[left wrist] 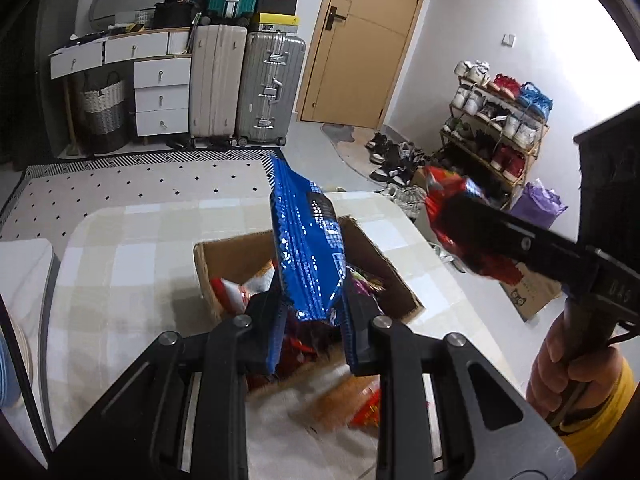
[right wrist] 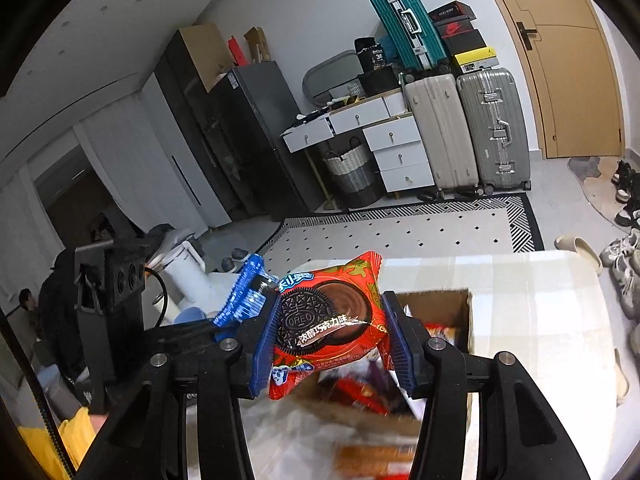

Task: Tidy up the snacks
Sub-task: 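Open both grippers to drop the packs into the box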

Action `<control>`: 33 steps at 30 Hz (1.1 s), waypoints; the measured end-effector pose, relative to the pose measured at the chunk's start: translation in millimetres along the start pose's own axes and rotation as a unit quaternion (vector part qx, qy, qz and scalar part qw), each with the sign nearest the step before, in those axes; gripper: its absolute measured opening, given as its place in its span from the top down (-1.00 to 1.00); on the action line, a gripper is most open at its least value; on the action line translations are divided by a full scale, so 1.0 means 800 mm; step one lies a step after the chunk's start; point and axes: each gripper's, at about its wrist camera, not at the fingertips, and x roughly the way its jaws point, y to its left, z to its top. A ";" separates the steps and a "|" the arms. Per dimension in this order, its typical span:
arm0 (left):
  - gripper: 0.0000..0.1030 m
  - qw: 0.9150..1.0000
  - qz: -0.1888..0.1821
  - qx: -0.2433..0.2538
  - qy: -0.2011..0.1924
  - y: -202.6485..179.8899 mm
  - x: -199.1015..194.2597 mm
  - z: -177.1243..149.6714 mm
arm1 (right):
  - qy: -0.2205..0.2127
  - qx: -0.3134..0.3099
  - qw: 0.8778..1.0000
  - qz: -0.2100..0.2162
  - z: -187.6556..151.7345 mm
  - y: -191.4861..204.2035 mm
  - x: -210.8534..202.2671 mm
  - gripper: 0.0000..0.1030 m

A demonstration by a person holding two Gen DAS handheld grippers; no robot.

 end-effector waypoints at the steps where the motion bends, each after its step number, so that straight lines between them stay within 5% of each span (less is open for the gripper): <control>1: 0.60 1.000 0.003 0.003 0.005 0.000 0.012 0.007 | 0.002 0.000 1.000 -0.004 0.003 -0.003 0.006 0.04; 16: 0.60 0.998 0.002 0.030 0.062 -0.011 0.143 0.025 | 0.084 0.019 0.995 -0.058 -0.014 -0.073 0.105 0.04; 33: 0.58 0.996 0.011 0.038 0.074 -0.025 0.155 -0.005 | 0.093 0.036 0.992 -0.073 -0.021 -0.092 0.119 -0.05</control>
